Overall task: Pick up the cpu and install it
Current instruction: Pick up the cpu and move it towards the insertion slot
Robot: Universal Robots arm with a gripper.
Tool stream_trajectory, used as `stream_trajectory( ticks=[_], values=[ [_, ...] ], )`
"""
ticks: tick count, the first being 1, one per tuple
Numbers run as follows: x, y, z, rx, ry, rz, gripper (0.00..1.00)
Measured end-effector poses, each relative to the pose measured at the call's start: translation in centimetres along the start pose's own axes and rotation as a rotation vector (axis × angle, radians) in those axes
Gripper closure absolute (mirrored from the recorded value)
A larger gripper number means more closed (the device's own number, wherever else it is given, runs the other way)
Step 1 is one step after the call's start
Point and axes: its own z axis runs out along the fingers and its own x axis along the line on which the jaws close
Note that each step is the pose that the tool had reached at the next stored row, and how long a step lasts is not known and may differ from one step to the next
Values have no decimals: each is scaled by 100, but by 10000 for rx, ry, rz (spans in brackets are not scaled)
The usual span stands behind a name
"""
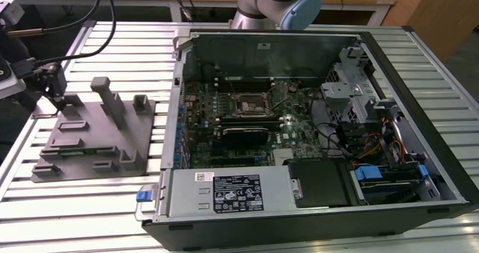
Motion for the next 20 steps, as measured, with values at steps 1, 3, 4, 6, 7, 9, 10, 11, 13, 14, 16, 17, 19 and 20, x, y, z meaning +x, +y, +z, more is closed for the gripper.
stream_trajectory(
  ticks=[1, 3, 4, 6, 7, 9, 10, 11, 13, 14, 16, 17, 19, 20],
  values=[
    [0, 0, -5, 0, 1, 0, 46],
    [0, 1, -13, 0, 0, 1, 46],
    [0, 1, -19, 1, 1, 1, 46],
    [0, 1, -28, 1, 2, 0, 46],
    [0, 2, -33, 1, 2, 1, 46],
    [-1, 2, -43, 1, 2, 1, 46],
    [-1, 2, -49, 1, 3, 0, 46],
    [-1, 2, -54, 2, 2, 1, 46],
    [-1, 3, -63, 0, 1, 0, 46],
    [-1, 3, -67, 1, 1, 0, 46],
    [-1, 3, -77, 1, 1, 0, 46],
    [-2, 4, -82, 1, 2, 0, 46],
    [-2, 4, -90, 1, 1, 0, 46],
    [-2, 4, -94, 0, 0, 0, 46]
  ],
)
